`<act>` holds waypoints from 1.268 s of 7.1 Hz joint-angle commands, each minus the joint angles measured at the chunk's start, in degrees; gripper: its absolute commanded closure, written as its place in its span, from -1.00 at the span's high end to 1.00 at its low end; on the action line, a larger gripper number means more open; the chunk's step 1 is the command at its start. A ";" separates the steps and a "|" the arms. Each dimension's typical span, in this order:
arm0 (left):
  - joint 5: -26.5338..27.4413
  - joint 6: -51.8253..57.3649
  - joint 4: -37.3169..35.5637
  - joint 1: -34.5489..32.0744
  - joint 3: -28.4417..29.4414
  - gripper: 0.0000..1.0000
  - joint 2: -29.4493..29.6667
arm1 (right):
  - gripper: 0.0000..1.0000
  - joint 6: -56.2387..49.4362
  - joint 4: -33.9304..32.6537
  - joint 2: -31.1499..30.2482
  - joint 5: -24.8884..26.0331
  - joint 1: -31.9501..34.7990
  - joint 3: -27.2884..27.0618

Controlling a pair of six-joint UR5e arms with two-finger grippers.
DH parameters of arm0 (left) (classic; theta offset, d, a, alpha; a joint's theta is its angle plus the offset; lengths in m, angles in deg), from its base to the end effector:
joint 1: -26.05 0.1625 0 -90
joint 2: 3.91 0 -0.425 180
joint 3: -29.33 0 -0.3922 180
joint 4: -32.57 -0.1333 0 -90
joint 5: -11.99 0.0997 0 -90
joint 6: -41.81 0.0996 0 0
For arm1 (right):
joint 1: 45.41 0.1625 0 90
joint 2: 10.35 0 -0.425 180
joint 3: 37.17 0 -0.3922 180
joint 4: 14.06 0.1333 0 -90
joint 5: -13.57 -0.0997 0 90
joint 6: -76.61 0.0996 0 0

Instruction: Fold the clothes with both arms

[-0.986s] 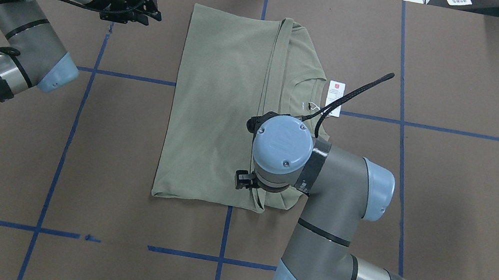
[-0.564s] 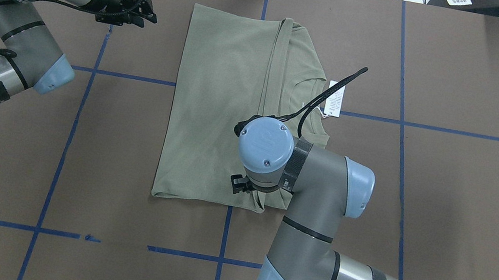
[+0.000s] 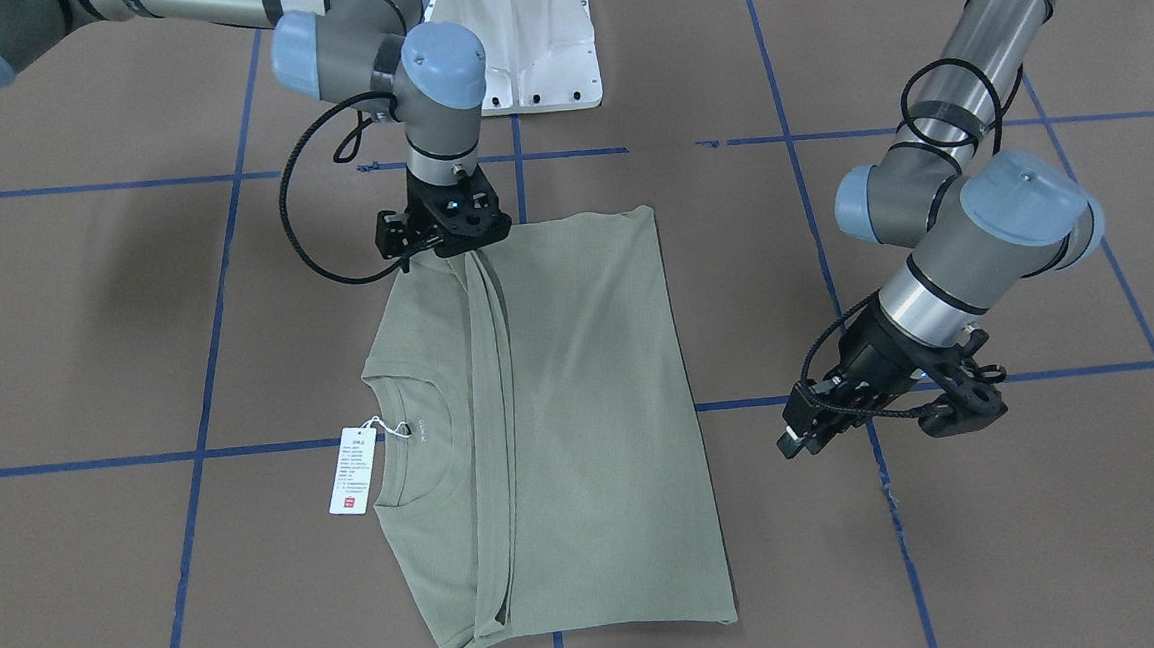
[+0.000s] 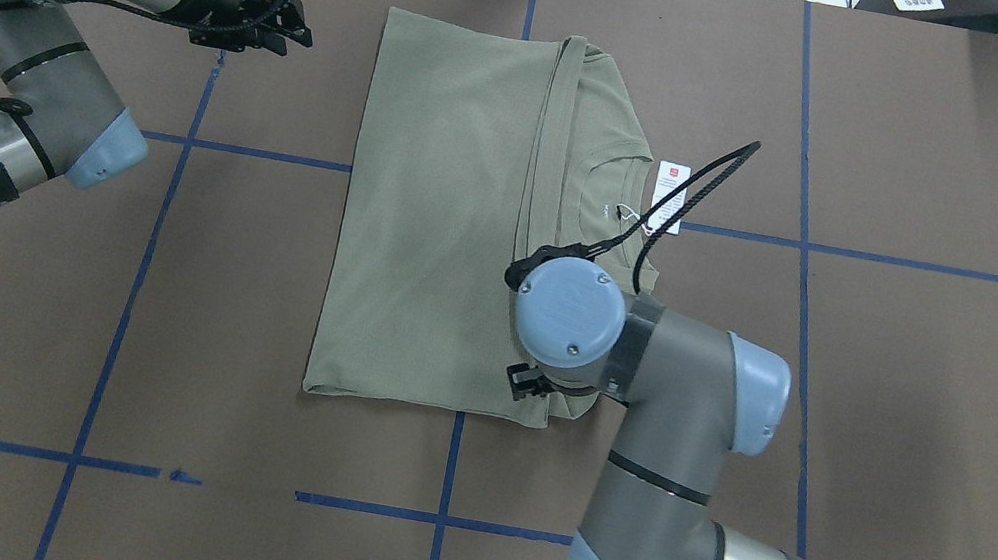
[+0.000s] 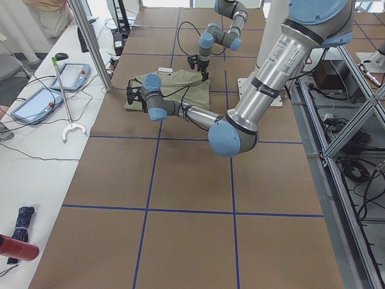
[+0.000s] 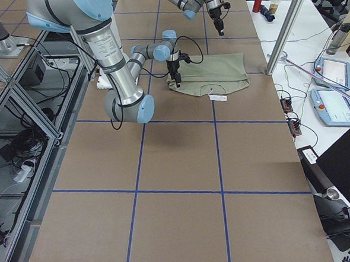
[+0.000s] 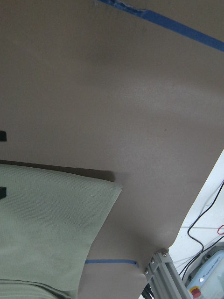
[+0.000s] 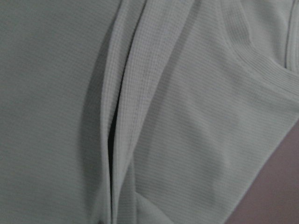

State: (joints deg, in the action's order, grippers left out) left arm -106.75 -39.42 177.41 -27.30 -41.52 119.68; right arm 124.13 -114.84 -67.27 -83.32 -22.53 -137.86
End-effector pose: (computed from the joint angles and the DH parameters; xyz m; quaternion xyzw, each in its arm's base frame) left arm 0.3684 -0.6382 0.3564 0.1092 0.5770 -0.1718 0.7910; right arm -0.5541 -0.3656 0.2760 0.1045 -0.2697 -0.1797 0.9402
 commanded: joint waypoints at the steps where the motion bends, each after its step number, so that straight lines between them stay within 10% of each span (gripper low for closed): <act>1: -0.09 -0.42 0.09 0.00 -0.25 -0.13 0.25 | 1.00 -4.62 -0.56 -16.65 1.33 1.21 -14.32; 3: -0.44 -0.69 0.09 0.00 -1.56 -0.13 -0.01 | 1.00 -4.28 -0.73 -12.90 1.88 0.59 -11.93; 9: -0.44 -0.69 0.00 -0.18 -4.56 -0.13 -2.03 | 1.00 3.36 7.57 14.11 2.05 3.75 18.39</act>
State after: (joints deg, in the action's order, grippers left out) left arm -107.19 -40.10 177.49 -27.47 -46.04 117.80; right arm 126.12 -111.41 -55.69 -81.24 -18.82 -124.67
